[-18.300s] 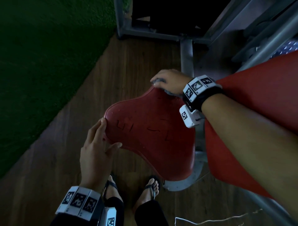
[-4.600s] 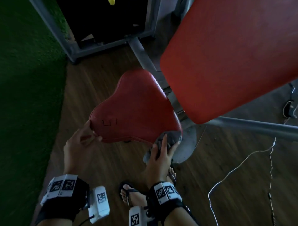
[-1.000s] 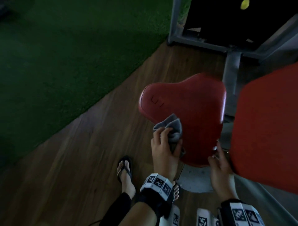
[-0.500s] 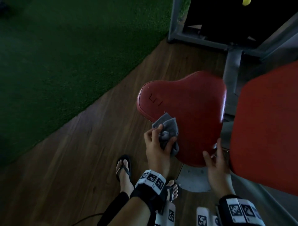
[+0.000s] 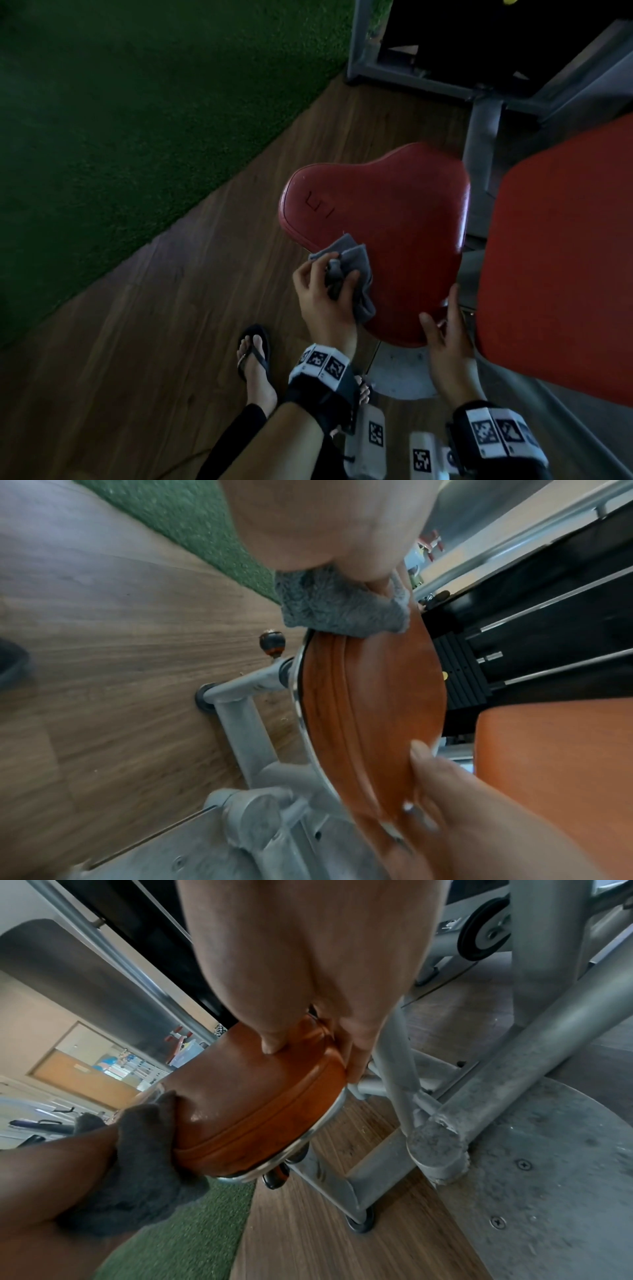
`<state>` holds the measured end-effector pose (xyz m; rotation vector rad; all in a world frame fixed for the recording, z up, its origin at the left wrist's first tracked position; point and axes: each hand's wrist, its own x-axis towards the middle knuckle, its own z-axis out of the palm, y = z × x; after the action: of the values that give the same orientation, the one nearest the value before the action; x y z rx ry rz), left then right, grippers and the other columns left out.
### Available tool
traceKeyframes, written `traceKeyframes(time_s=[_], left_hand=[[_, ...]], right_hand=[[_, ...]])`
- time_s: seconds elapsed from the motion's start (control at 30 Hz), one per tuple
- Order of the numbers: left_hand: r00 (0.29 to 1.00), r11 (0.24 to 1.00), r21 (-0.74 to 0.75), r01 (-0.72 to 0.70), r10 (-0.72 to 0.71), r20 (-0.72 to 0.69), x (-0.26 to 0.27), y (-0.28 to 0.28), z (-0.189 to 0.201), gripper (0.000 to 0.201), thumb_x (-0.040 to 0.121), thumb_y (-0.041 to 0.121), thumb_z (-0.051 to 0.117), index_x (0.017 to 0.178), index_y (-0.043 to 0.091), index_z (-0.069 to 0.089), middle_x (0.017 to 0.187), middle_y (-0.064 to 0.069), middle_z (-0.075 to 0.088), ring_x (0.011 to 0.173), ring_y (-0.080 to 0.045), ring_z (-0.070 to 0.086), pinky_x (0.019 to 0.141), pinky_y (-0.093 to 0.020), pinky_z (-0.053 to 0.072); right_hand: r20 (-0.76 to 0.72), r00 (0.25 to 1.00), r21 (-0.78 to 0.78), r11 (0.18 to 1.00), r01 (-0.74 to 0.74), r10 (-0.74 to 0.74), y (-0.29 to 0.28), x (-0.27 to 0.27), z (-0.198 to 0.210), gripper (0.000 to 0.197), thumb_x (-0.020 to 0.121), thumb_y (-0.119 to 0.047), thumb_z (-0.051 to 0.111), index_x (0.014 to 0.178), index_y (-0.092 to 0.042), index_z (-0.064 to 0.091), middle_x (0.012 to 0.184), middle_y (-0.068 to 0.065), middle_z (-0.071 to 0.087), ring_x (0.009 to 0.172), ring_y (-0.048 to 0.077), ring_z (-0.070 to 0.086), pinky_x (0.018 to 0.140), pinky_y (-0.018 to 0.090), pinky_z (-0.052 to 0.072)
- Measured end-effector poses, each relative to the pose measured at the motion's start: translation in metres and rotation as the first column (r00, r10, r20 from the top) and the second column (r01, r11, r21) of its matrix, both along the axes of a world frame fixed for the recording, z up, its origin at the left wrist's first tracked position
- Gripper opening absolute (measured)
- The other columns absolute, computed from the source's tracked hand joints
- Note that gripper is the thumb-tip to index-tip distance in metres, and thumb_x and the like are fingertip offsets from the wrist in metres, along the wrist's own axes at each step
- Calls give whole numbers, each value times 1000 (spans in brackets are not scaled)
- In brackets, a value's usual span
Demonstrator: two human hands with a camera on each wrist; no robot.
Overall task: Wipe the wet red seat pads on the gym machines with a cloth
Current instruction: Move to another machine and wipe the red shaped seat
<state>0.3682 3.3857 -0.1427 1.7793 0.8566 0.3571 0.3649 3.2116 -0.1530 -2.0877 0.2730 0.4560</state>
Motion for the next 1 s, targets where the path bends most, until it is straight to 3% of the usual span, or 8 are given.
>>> traceKeyframes(time_s=[0.17, 0.37, 0.43, 0.53, 0.73, 0.83, 0.93, 1.0], left_hand=[[999, 999, 17, 44, -44, -10, -20, -23, 1, 53, 88, 20, 74, 137, 28, 57, 135, 8, 50, 125, 8, 45, 95, -3, 37], [994, 993, 35, 112, -112, -18, -32, -26, -2, 59, 85, 15, 76, 139, 24, 55, 144, 4, 53, 133, 4, 44, 103, -6, 35], [996, 995, 37, 93, -93, -1, -24, -18, -4, 59, 84, 13, 78, 138, 22, 56, 145, 0, 53, 133, -3, 47, 104, -8, 37], [999, 997, 63, 37, -39, 19, -9, -9, -5, 57, 85, 17, 77, 139, 20, 56, 147, -3, 50, 135, -9, 48, 105, -10, 38], [1000, 1000, 24, 9, -9, -3, -21, -24, -7, 57, 85, 16, 77, 138, 21, 56, 141, 3, 56, 128, 5, 50, 101, -9, 40], [997, 997, 9, 73, -73, -20, -34, -28, -5, 59, 84, 15, 77, 138, 23, 55, 141, 7, 55, 128, 9, 47, 102, -10, 41], [997, 998, 0, 69, -69, 19, -29, -21, -5, 61, 82, 11, 79, 135, 26, 53, 140, 5, 54, 128, 13, 44, 103, -8, 39], [998, 999, 34, 37, -38, 42, -16, -11, -6, 59, 83, 11, 78, 136, 23, 55, 142, 0, 54, 131, 9, 44, 103, -7, 37]], right_hand=[[4, 1000, -18, 1000, 4, -4, -2, -1, -6, 73, 94, -42, 45, 152, -40, 1, 145, 1, 39, 95, -3, 48, 78, 18, 37], [-14, 1000, -33, 999, -13, 13, -1, 1, -4, 73, 97, -36, 46, 154, -37, 1, 148, -1, 37, 93, -8, 46, 76, 8, 34], [-9, 1000, -36, 999, -16, 16, 0, 1, -3, 73, 97, -43, 45, 154, -38, 0, 146, 1, 39, 93, -6, 47, 76, 10, 35], [9, 1000, -29, 1000, -13, 14, 0, 0, 0, 70, 96, -48, 43, 151, -43, -1, 149, 1, 36, 95, 3, 47, 83, 24, 36], [3, 1000, -35, 999, -26, 26, -3, -1, -3, 70, 95, -46, 42, 147, -51, -4, 147, 1, 38, 111, 15, 50, 91, 31, 37], [-9, 1000, -32, 999, -30, 29, -2, -1, -2, 71, 94, -47, 42, 149, -48, -3, 147, -2, 37, 105, 11, 51, 90, 28, 36], [-5, 1000, -25, 999, -24, 24, 0, -1, 1, 71, 93, -46, 41, 149, -46, -3, 143, -6, 37, 97, -3, 49, 84, 22, 35], [-11, 1000, -14, 1000, -26, 26, 0, 0, 1, 72, 93, -45, 41, 150, -45, -2, 142, -9, 36, 96, -11, 47, 80, 14, 35]])
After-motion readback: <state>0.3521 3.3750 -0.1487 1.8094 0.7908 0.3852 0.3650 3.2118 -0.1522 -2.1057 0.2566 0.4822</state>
